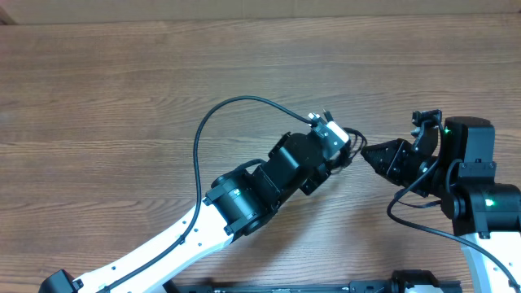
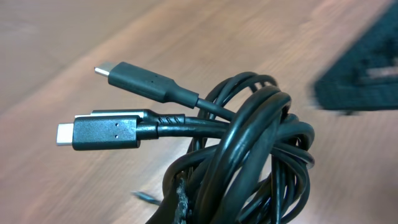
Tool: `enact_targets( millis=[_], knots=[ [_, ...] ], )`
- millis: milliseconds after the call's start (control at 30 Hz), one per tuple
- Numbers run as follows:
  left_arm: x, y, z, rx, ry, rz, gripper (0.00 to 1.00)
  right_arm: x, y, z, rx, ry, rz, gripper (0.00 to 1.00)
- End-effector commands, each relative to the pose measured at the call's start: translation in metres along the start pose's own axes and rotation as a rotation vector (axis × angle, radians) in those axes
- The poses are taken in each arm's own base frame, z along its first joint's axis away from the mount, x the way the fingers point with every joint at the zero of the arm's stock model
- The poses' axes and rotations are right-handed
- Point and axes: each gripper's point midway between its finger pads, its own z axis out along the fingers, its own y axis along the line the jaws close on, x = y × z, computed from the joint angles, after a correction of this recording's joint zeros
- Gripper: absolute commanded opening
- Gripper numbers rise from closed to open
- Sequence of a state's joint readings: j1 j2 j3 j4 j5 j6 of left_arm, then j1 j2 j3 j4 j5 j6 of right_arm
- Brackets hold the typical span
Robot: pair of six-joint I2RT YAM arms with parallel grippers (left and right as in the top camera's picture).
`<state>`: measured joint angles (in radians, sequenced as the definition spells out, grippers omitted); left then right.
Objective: Untangle cables
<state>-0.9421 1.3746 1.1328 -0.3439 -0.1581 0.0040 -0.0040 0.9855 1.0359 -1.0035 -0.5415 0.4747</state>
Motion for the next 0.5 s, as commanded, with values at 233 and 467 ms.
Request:
enact_targets(
  millis=[233, 467],
  knots=[
    [-0.018, -0.058, -0.018, 0.358, -0.044, -0.085, 0.04, -0.004, 0.006, -0.005, -0.004, -0.031, -0.034, 0.06],
    [-0.024, -0.087, -0.032, 0.542, -0.067, -0.075, 0.04, -0.006, 0.001, -0.005, 0.021, -0.042, -0.031, 0.1]
  ],
)
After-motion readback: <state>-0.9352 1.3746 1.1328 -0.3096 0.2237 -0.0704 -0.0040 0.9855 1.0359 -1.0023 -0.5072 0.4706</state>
